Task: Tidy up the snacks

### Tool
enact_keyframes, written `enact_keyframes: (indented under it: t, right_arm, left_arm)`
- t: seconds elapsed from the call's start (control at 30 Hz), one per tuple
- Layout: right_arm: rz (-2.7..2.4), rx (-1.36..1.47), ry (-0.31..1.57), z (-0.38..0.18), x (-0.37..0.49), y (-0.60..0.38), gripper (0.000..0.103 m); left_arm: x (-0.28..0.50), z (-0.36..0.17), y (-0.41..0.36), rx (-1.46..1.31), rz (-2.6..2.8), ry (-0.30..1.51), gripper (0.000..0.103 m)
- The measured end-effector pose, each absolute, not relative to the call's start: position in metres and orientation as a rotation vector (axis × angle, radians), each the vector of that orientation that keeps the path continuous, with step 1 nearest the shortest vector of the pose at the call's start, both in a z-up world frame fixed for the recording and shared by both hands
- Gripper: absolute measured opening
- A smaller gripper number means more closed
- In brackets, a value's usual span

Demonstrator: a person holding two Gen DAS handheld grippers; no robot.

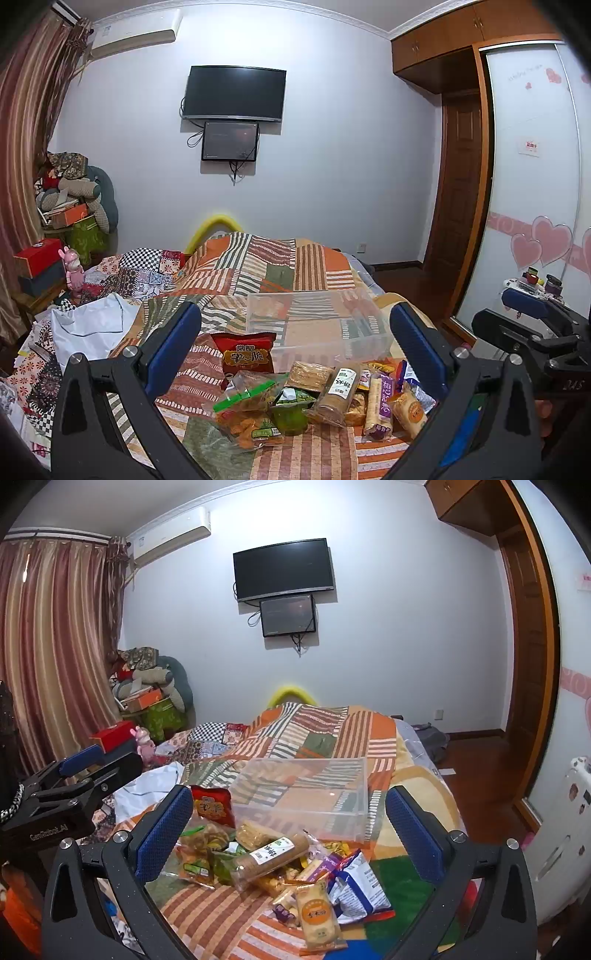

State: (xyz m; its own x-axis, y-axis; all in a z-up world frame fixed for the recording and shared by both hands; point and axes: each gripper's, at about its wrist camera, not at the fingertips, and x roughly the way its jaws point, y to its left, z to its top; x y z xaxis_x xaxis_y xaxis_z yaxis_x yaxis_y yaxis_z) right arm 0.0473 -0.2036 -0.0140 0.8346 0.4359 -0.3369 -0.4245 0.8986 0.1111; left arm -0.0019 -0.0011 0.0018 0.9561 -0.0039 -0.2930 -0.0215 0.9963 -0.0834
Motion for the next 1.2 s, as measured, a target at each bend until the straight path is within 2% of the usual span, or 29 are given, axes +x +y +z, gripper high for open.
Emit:
enact_keyframes:
  t: [1.2]
  right_arm:
    - [0.466, 0.04, 0.364, -0.0152, 0.0455, -0.2035, 0.103]
  left_arm:
    - [-0.004, -0.0004, -0.0088, -0.059, -0.002, 0.292, 0.103]
